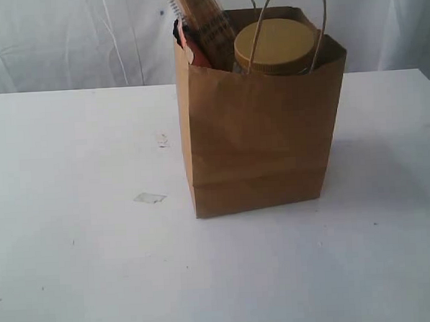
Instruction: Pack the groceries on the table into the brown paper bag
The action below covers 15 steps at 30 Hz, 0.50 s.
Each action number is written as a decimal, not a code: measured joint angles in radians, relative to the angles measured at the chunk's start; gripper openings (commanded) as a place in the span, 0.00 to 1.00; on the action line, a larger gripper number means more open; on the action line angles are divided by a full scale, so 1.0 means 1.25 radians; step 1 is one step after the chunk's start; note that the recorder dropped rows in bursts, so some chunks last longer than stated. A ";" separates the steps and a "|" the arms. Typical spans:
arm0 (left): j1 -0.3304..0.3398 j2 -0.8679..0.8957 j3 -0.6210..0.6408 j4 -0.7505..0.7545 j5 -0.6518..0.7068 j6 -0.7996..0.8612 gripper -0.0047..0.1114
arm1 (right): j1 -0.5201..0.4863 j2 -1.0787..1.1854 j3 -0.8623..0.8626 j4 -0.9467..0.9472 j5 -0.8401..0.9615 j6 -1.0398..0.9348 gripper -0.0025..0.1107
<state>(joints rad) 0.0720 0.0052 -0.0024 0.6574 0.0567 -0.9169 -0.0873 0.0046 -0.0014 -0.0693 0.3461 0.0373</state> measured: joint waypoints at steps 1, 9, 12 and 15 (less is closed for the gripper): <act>0.000 0.000 0.000 0.000 0.000 0.000 0.04 | 0.000 0.000 0.000 0.000 0.000 -0.001 0.02; -0.002 0.000 0.000 0.002 0.019 0.000 0.04 | 0.000 0.000 0.000 0.000 0.000 -0.002 0.02; -0.001 0.000 0.000 0.001 0.084 0.000 0.04 | 0.000 0.000 0.000 0.000 0.000 -0.002 0.02; -0.001 0.000 0.000 -0.021 0.104 0.053 0.04 | 0.000 0.000 0.000 0.000 0.000 -0.002 0.02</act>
<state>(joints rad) 0.0703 0.0052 -0.0024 0.6305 0.1865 -0.8501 -0.0873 0.0046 -0.0014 -0.0693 0.3461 0.0349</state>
